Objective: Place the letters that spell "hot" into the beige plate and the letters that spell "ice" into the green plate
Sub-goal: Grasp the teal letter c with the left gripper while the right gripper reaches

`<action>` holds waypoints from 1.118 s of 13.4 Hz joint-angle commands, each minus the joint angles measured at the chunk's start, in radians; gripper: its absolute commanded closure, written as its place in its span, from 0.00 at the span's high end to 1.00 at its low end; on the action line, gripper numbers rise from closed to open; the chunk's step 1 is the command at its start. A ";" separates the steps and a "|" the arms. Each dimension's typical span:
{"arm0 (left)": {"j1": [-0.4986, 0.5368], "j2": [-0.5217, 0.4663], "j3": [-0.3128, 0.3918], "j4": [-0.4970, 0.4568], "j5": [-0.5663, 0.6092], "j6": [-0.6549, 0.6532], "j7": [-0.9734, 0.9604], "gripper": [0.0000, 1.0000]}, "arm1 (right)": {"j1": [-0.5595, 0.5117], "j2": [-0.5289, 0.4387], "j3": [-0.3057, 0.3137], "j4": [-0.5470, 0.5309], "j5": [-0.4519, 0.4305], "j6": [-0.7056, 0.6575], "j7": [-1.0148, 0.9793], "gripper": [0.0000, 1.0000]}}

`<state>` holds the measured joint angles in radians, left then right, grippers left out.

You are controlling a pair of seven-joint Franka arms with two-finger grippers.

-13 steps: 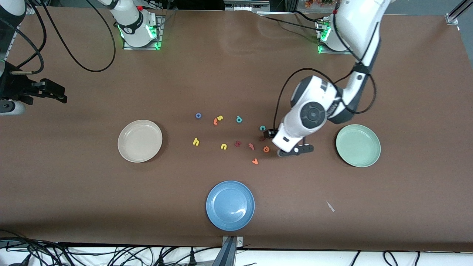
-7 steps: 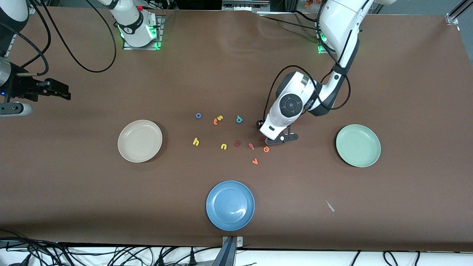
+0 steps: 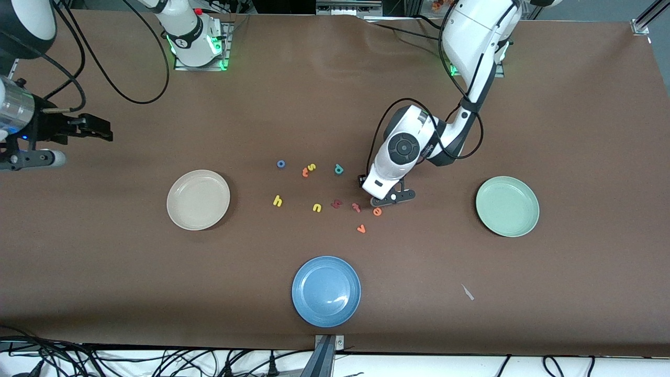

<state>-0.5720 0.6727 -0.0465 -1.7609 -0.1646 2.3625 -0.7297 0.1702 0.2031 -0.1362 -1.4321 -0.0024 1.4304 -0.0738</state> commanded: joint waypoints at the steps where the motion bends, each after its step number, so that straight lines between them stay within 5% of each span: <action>1: -0.023 0.008 0.014 0.001 -0.032 0.009 -0.011 0.75 | 0.006 0.030 0.000 0.013 0.025 -0.005 0.005 1.00; 2: -0.028 0.008 0.014 0.001 -0.032 0.009 -0.026 0.74 | 0.008 0.039 0.001 0.001 0.051 0.045 -0.004 1.00; 9: -0.029 0.016 0.014 0.011 -0.032 0.009 -0.054 0.45 | -0.092 0.050 0.302 -0.204 0.033 0.283 0.188 1.00; 15: -0.028 0.015 0.016 0.014 -0.027 0.009 -0.059 0.13 | -0.092 0.075 0.386 -0.487 0.033 0.643 0.273 1.00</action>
<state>-0.5867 0.6826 -0.0437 -1.7579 -0.1646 2.3692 -0.7894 0.1003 0.2981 0.1991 -1.8186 0.0375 1.9706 0.1450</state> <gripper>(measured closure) 0.749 0.000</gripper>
